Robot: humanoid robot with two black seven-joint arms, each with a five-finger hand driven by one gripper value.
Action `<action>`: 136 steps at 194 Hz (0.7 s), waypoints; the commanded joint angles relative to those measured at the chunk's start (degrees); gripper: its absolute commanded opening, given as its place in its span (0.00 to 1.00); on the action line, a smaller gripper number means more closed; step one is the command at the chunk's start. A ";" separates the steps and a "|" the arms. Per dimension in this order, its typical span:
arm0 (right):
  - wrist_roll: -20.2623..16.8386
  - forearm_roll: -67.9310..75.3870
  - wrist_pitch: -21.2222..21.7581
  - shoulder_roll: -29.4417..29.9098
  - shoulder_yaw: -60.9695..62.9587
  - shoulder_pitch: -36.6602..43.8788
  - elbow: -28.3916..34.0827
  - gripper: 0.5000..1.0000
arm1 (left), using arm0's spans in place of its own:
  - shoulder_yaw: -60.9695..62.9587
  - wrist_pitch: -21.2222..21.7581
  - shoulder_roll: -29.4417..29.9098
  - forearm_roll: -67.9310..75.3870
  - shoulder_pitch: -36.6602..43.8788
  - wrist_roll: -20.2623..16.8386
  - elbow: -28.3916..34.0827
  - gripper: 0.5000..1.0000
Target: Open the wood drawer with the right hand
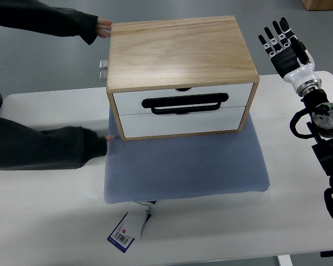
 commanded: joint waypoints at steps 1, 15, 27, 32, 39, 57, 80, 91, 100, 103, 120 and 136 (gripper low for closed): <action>0.00 -0.01 -0.01 0.00 -0.01 -0.09 0.00 0.89 | -0.06 0.35 0.00 0.01 0.00 0.00 0.02 1.00; 0.00 -0.10 -0.10 -0.09 -0.01 0.00 0.00 0.89 | -0.06 0.62 0.00 -0.26 0.00 0.00 0.11 1.00; -0.09 -0.19 -0.10 -0.27 -0.10 0.09 0.00 0.89 | -0.06 0.62 0.00 -0.26 0.00 0.00 0.11 1.00; -0.18 -0.19 -0.36 -0.62 -0.10 0.27 0.00 0.89 | -0.06 0.62 0.00 -0.26 0.00 0.00 0.11 1.00; -0.27 -0.19 -0.45 -0.80 -0.10 0.44 -0.09 0.89 | -0.06 0.71 0.00 -0.26 0.00 0.00 0.11 1.00; -0.27 -0.19 -0.54 -0.97 -0.10 0.71 -0.09 0.89 | -0.06 0.71 0.00 -0.26 0.00 0.00 -0.07 1.00; -0.44 -1.86 -0.54 -3.43 -2.21 4.13 0.00 0.89 | -0.15 0.35 0.00 -0.08 0.00 0.00 -0.33 1.00; -0.44 -3.61 -0.45 -5.63 -5.55 5.89 0.00 0.89 | -0.06 0.27 0.00 0.01 0.00 0.00 -0.42 1.00; -0.44 -5.63 -0.19 -8.35 -9.49 8.52 0.08 0.89 | -0.06 0.27 0.00 -0.08 0.00 0.00 -1.03 1.00; -0.44 -6.07 -0.19 -8.97 -10.47 9.23 0.09 0.89 | -0.06 0.27 0.00 -0.08 0.00 0.00 -1.12 1.00; -0.79 -9.50 0.25 -13.71 -18.81 15.64 0.61 0.89 | -0.06 0.27 0.00 -0.08 0.00 0.00 -1.56 1.00; -1.32 -11.35 0.69 -16.35 -23.39 18.99 1.76 0.89 | -0.06 0.27 0.00 0.01 0.00 0.00 -1.65 1.00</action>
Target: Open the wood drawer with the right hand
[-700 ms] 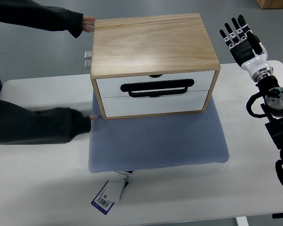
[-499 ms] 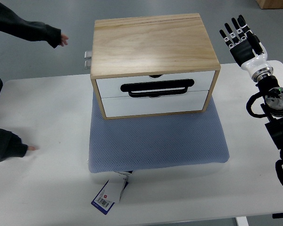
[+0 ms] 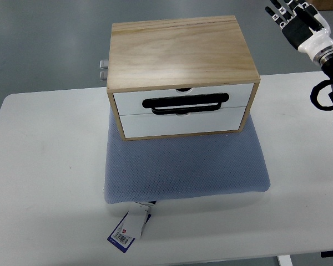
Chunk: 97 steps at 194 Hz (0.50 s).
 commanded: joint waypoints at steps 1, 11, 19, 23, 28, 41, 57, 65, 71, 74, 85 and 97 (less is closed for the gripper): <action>-0.58 -3.00 0.56 -4.16 -7.27 5.41 1.21 0.89 | 0.01 0.00 0.00 0.07 0.00 -0.01 -0.27 1.00; -3.92 -7.40 1.70 -9.44 -17.56 12.79 5.87 0.89 | 0.01 0.00 0.00 -0.02 0.00 -0.01 -0.80 1.00; -6.11 -9.85 1.96 -11.45 -22.73 16.74 8.76 0.89 | 0.01 -0.09 0.00 -0.02 0.00 -0.01 -0.80 1.00; -6.11 -9.86 1.96 -11.46 -22.74 16.75 8.77 0.89 | 0.01 -0.09 0.00 -0.02 0.00 -0.01 -0.80 1.00; -6.11 -9.86 1.96 -11.46 -22.74 16.75 8.77 0.89 | 0.01 -0.09 0.00 -0.02 0.00 -0.01 -0.80 1.00; -11.73 -14.51 1.96 -15.41 -36.00 26.84 16.23 0.89 | 0.01 -0.27 0.00 -0.02 0.00 -0.01 -0.80 1.00; -15.34 -15.92 2.05 -16.91 -45.77 34.85 21.16 0.89 | 0.10 -0.27 0.00 -0.02 0.00 -0.01 -0.80 1.00; -17.45 -16.19 2.05 -17.26 -50.77 39.50 23.53 0.89 | 0.01 -0.27 0.00 -0.02 0.00 -0.01 -0.80 1.00; -18.51 -16.10 2.05 -17.26 -53.07 41.62 24.42 0.89 | 0.10 -0.27 0.00 -0.02 0.00 -0.01 -0.80 1.00; -18.51 -16.10 2.05 -17.26 -53.07 41.62 24.42 0.89 | 0.10 -0.27 0.00 -0.02 0.00 -0.01 -0.80 1.00; -22.37 -16.01 2.84 -16.99 -59.31 49.18 28.02 0.89 | 0.10 -0.27 0.00 -0.02 0.00 -0.01 -0.80 1.00; -23.52 -16.01 3.28 -16.82 -60.45 50.94 29.07 0.89 | 0.01 -0.27 0.00 -0.02 0.00 -0.01 -0.80 1.00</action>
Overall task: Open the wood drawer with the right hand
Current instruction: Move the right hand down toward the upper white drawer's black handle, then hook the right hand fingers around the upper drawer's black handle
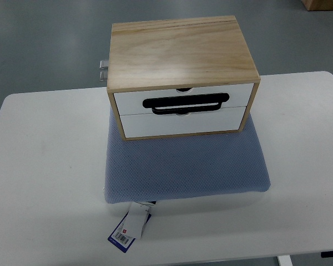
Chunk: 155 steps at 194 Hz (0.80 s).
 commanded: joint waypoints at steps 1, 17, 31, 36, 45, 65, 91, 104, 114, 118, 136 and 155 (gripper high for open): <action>-5.68 0.51 2.18 0.57 -7.15 9.30 6.34 0.89 | -0.06 0.00 0.00 0.00 0.00 0.01 0.10 1.00; -10.27 2.27 3.33 0.75 -10.51 13.64 13.92 0.89 | -0.06 0.00 0.00 -0.08 0.00 0.01 0.10 1.00; -13.71 6.58 3.16 0.75 -13.24 15.49 20.00 0.89 | 0.02 0.00 0.00 0.00 0.00 0.01 0.10 1.00; -15.63 9.21 2.98 0.66 -14.64 16.19 22.89 0.89 | 0.02 0.00 0.00 -0.08 0.00 0.01 0.10 1.00; -16.89 12.20 2.63 0.49 -16.92 16.72 26.32 0.88 | 0.02 0.00 0.00 -0.08 0.00 0.01 0.10 1.00; -16.89 14.67 0.08 0.14 -20.18 16.72 30.63 0.88 | 0.02 -0.09 0.00 -0.08 0.00 0.01 0.28 1.00; -16.89 17.74 -5.45 0.58 -21.94 15.32 32.65 0.88 | -0.06 -0.09 0.00 -0.08 0.00 0.01 0.54 1.00; -16.89 19.77 -7.57 0.75 -21.85 13.82 32.65 0.88 | -0.06 -0.09 0.00 -0.08 0.00 0.01 0.54 1.00; -16.89 20.56 -9.32 1.10 -21.85 13.03 32.65 0.88 | -0.06 -0.09 0.00 -0.08 0.00 0.01 0.54 1.00; -16.89 20.64 -9.94 1.37 -21.85 12.76 32.65 0.88 | -0.06 -0.09 0.00 -0.08 0.00 0.01 0.54 1.00; -16.89 20.91 -11.26 1.98 -21.76 11.89 32.65 0.88 | -0.06 -0.09 0.00 -0.08 0.00 0.01 0.54 1.00; -16.89 21.08 -14.51 4.09 -21.68 10.13 32.56 0.88 | -0.06 -0.09 0.00 -0.08 0.00 0.01 0.54 1.00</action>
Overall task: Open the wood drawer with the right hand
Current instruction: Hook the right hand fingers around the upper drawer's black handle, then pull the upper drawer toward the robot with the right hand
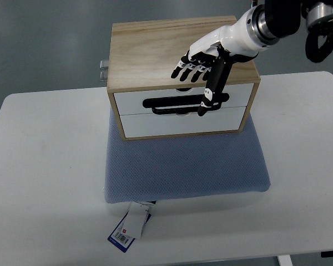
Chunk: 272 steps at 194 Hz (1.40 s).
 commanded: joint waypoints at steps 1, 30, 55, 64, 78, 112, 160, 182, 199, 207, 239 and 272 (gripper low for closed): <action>0.00 0.18 -3.06 1.90 0.17 -1.55 -0.08 0.88 | 0.00 0.00 0.00 0.01 0.00 0.00 0.00 1.00; 0.00 -0.26 -5.43 4.19 0.08 -3.66 -0.87 0.88 | 0.00 0.00 0.00 0.01 0.00 0.00 0.08 1.00; 0.00 -1.75 -5.61 5.59 -0.09 -5.42 -2.02 0.88 | 0.00 0.00 0.00 0.01 0.00 0.00 0.17 1.00; 0.00 -2.90 -5.52 5.95 -0.09 -5.86 -2.46 0.88 | 0.00 0.00 0.00 0.01 0.00 0.00 0.17 1.00; 0.00 -3.78 -5.52 6.12 -0.09 -6.39 -2.81 0.88 | 0.00 0.00 0.00 0.01 0.00 0.00 0.17 1.00; 0.00 -5.71 -4.99 7.09 -0.18 -9.20 -4.83 0.88 | 0.00 0.00 0.00 0.01 0.00 0.00 0.26 1.00; 0.00 -8.87 -4.64 8.14 -0.18 -13.07 -6.32 0.88 | 0.00 0.09 0.00 0.01 0.00 0.00 0.26 1.00; 0.00 -9.14 -4.47 8.41 -0.18 -13.95 -6.41 0.88 | 0.00 0.09 0.00 0.01 0.00 0.00 0.26 1.00; 0.00 -9.05 -4.29 8.58 -0.18 -14.12 -6.41 0.88 | -0.09 0.09 0.00 0.01 0.00 0.00 0.26 1.00; 0.00 -8.79 -3.24 8.58 -0.09 -14.04 -6.32 0.88 | -0.09 0.09 0.00 0.01 0.00 0.00 0.35 1.00; 0.00 -7.91 2.30 7.79 0.08 -13.25 -6.06 0.88 | -0.09 0.09 0.00 0.01 0.00 0.00 0.35 1.00; 0.00 -6.76 8.02 6.03 0.26 -11.58 -3.86 0.88 | -0.17 0.09 0.00 0.01 0.00 0.00 0.35 1.00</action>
